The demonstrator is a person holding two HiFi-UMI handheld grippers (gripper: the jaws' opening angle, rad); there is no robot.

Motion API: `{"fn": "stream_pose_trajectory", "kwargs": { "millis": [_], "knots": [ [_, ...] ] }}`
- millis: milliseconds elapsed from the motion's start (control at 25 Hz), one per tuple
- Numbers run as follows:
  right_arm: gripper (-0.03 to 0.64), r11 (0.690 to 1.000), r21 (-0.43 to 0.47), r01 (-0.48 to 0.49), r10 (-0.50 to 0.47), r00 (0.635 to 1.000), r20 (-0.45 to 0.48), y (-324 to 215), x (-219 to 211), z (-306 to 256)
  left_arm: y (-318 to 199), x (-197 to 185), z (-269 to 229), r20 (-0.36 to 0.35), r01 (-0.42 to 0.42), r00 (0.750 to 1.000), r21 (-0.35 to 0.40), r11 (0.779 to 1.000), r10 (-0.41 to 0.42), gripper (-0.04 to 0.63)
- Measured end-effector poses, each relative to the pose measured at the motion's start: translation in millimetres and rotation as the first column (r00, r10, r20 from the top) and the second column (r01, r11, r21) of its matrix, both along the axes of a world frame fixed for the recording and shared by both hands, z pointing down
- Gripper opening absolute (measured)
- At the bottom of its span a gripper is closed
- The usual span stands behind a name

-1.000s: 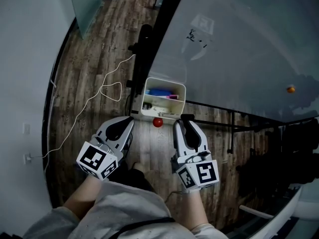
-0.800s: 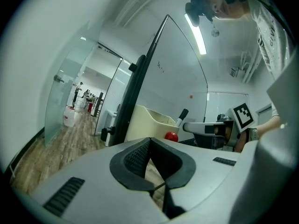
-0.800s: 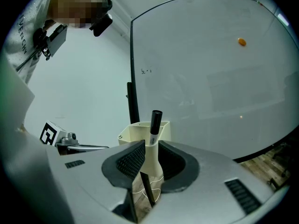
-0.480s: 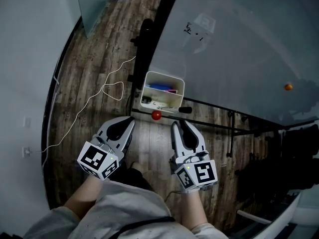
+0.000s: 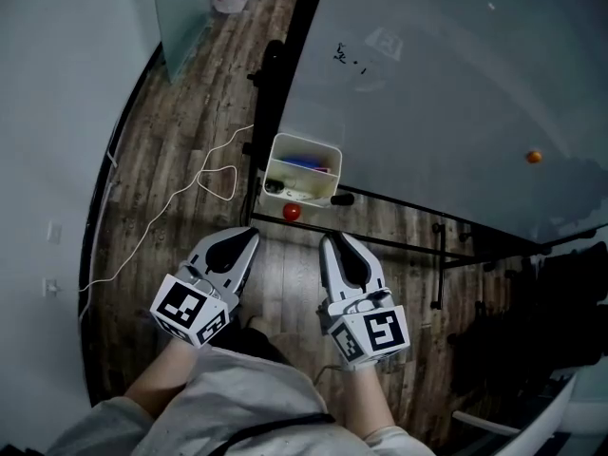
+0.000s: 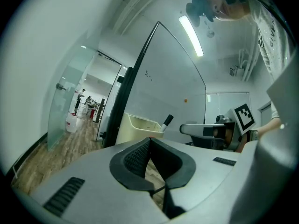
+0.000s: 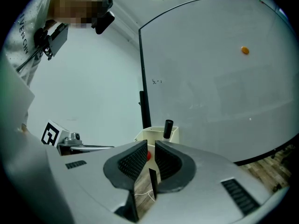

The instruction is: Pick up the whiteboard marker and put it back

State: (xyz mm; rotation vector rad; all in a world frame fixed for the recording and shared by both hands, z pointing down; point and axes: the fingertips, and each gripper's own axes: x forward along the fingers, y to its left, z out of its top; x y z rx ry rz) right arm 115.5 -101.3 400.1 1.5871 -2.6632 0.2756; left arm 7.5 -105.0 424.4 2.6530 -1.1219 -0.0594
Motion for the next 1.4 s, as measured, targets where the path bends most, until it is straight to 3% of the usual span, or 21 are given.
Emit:
{"fn": "stream_pose_trajectory", "kwargs": {
  "millis": [960, 1400],
  "knots": [
    [0.020, 0.977, 0.003, 0.212, -0.212, 0.977, -0.018, 82.0, -28.8, -4.9, 77.4, 20.5, -24.0, -0.004, 0.031, 1.000, 0.040, 0.999, -0.031, 0.012],
    [0.020, 0.987, 0.019, 0.160, -0.160, 0.987, -0.024, 107.9, -40.6, -12.2, 99.4, 21.6, -36.6, 0.015, -0.063, 0.998, 0.079, 0.995, 0.062, 0.012]
  ]
}}
